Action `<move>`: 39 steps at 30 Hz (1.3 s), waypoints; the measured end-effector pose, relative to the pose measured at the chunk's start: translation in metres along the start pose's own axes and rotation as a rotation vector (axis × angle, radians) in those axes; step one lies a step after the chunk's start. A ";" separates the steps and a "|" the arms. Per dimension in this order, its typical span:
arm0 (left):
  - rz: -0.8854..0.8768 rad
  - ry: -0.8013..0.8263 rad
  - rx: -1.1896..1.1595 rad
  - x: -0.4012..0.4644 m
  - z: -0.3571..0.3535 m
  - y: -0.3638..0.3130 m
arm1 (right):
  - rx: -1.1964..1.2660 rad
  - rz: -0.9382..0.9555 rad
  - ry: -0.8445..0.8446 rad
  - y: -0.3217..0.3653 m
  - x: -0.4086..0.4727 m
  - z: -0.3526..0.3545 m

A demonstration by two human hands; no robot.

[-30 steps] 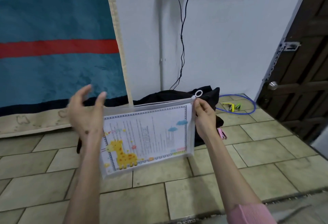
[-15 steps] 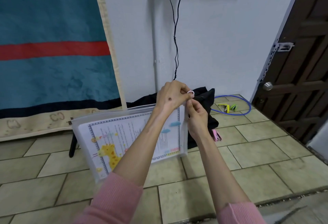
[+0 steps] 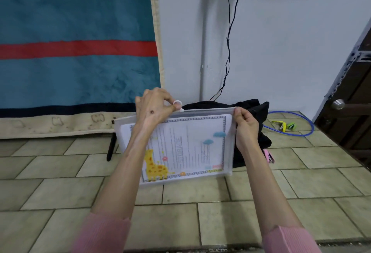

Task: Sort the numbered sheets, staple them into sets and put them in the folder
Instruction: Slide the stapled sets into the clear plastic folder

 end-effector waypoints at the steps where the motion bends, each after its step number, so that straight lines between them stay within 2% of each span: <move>1: 0.033 0.006 0.027 -0.001 0.008 0.014 | 0.007 -0.006 -0.011 -0.001 0.001 0.003; 8: 0.247 -0.002 -0.012 -0.017 0.046 0.096 | -0.028 -0.011 -0.034 -0.005 0.004 0.011; 15: 0.368 -0.004 -0.438 -0.043 0.059 0.136 | -0.072 -0.014 -0.042 -0.002 0.002 0.013; 19: 0.397 -0.041 -0.671 -0.057 0.042 0.134 | -0.091 0.025 -0.015 -0.004 -0.001 0.016; 20: 0.410 -0.008 -0.757 -0.062 0.030 0.133 | -0.137 0.036 0.032 -0.007 -0.003 0.019; 22: 0.461 0.164 -0.853 -0.080 -0.003 0.133 | -0.356 0.031 0.164 -0.022 -0.009 0.030; 24: 0.508 0.258 -0.798 -0.097 -0.036 0.137 | -0.581 0.034 0.249 -0.040 -0.020 0.040; 28: 0.604 0.029 -0.752 -0.109 -0.069 0.137 | -0.654 0.080 0.095 -0.054 -0.037 0.048; 30: 0.594 -0.021 -0.666 -0.110 -0.082 0.132 | -0.742 0.065 0.065 -0.058 -0.043 0.046; 35: 0.540 0.063 -0.356 -0.132 -0.122 0.129 | -1.030 -0.042 0.049 -0.095 -0.056 0.056; 39: 0.371 0.136 -0.095 -0.153 -0.142 0.131 | -1.347 -0.108 0.132 -0.120 -0.078 0.063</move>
Point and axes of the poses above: each hand's wrist, its own x-axis towards the middle knuckle, its own z-axis out of the back of the hand, y = z × x, the point moved 3 cm from there along x, towards the middle knuckle
